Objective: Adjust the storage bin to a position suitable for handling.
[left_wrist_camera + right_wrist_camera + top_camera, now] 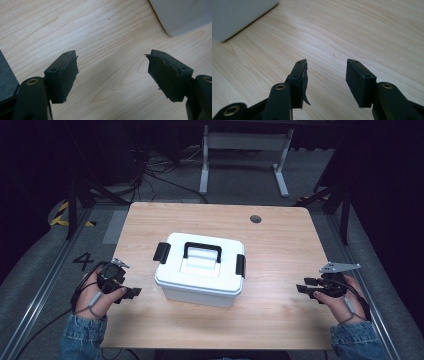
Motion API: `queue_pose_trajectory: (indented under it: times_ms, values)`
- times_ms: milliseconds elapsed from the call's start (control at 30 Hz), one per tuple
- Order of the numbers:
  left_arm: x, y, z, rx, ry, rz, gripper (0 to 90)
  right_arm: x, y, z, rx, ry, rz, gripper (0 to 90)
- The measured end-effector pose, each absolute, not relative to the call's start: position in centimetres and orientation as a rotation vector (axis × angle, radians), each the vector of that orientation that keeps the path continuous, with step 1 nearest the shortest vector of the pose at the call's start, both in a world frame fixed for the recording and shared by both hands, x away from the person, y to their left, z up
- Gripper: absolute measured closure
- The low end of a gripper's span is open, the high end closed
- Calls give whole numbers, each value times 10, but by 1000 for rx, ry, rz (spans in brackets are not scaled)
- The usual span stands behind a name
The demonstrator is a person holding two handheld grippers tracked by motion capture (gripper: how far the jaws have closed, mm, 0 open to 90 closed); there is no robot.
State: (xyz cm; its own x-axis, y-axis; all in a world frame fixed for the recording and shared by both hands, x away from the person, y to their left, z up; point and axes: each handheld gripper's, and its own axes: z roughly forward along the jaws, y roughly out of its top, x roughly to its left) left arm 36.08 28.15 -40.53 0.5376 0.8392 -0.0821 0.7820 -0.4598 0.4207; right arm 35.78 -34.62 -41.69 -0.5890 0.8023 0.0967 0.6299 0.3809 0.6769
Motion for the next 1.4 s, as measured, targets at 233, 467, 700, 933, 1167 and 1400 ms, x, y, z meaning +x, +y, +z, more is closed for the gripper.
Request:
queue_pose_trajectory:
  times_ms: [233, 467, 700, 933, 1167, 1400]
  values:
    - [360, 281, -404, 2365, 1318, 182, 235, 356, -337, -403, 1219, 2414, 1094, 524]
    - [361, 279, -405, 2372, 1310, 173, 243, 354, -324, -383, 1141, 2429, 1124, 524]
    - [361, 279, -405, 2371, 1308, 170, 243, 356, -307, -364, 1059, 2470, 1176, 524]
    - [361, 279, -405, 2371, 1307, 167, 243, 360, -288, -347, 979, 2498, 1195, 521]
    - [361, 280, -405, 2373, 1314, 166, 243, 362, -271, -335, 931, 2526, 1238, 513]
    - [362, 279, -405, 2376, 1309, 163, 242, 366, -255, -325, 886, 2543, 1242, 512]
